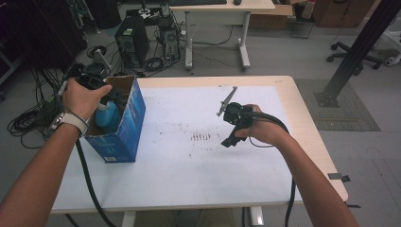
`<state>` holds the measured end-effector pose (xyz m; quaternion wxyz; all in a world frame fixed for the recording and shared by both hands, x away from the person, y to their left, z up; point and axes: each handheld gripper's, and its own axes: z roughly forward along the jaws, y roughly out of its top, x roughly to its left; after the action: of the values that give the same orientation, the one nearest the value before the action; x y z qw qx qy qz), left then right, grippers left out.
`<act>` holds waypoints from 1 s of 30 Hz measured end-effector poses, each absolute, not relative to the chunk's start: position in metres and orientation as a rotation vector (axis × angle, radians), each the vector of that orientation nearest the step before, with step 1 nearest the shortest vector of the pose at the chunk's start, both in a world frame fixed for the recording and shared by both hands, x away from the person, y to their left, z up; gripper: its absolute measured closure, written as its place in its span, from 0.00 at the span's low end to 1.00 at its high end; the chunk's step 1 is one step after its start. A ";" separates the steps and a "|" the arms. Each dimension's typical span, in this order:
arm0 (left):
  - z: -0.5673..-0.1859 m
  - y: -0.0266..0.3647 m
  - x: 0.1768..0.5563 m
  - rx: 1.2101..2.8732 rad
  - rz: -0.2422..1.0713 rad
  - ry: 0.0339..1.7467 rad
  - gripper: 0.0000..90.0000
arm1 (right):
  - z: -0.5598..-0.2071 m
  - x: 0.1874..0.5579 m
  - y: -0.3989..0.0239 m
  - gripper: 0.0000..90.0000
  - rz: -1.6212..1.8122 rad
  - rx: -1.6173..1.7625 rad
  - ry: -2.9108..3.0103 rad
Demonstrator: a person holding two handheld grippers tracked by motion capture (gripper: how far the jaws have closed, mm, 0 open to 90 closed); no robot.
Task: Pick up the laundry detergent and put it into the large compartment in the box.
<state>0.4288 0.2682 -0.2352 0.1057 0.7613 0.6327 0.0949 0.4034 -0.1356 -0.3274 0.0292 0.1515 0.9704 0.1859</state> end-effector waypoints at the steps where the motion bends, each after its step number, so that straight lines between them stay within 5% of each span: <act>1: -0.234 0.268 0.429 2.248 0.280 1.858 0.14 | -0.327 0.403 -0.136 0.08 0.571 0.468 2.992; 30: -0.192 0.239 0.418 2.334 0.300 1.674 0.11 | -0.320 0.400 -0.139 0.08 0.572 0.467 2.978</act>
<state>0.4177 0.2387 -0.1923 0.1265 0.8016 0.5752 0.1032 0.3996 -0.1386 -0.3197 0.0365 0.1522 0.9700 0.1862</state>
